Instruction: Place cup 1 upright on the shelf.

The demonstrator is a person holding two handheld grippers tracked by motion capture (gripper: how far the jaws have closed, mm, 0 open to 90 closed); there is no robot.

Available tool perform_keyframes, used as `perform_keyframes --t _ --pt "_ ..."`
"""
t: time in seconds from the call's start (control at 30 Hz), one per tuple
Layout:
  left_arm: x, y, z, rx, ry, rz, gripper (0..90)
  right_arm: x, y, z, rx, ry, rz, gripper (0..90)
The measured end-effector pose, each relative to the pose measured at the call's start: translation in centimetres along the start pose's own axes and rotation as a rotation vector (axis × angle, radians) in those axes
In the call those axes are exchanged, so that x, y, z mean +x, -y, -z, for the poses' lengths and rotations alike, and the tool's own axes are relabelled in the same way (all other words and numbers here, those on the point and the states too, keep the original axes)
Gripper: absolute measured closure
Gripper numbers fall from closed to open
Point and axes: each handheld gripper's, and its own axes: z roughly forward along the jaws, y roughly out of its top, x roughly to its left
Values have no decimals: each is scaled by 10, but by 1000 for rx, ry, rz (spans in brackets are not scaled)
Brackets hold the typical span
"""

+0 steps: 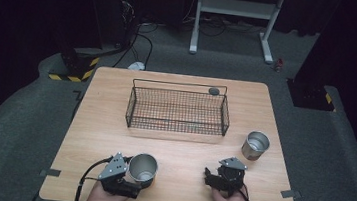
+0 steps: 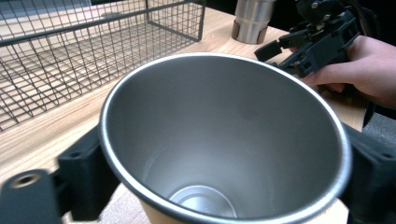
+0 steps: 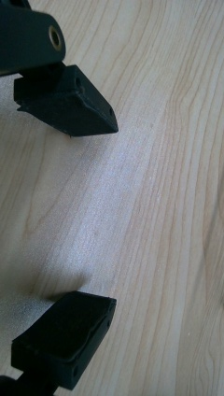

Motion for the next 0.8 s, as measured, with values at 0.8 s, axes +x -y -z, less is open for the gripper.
perform_keyframes --t 0.8 --pt "3 -2 10 -56 -29 -12 136 0 0 0 -1 -1 -1 141"
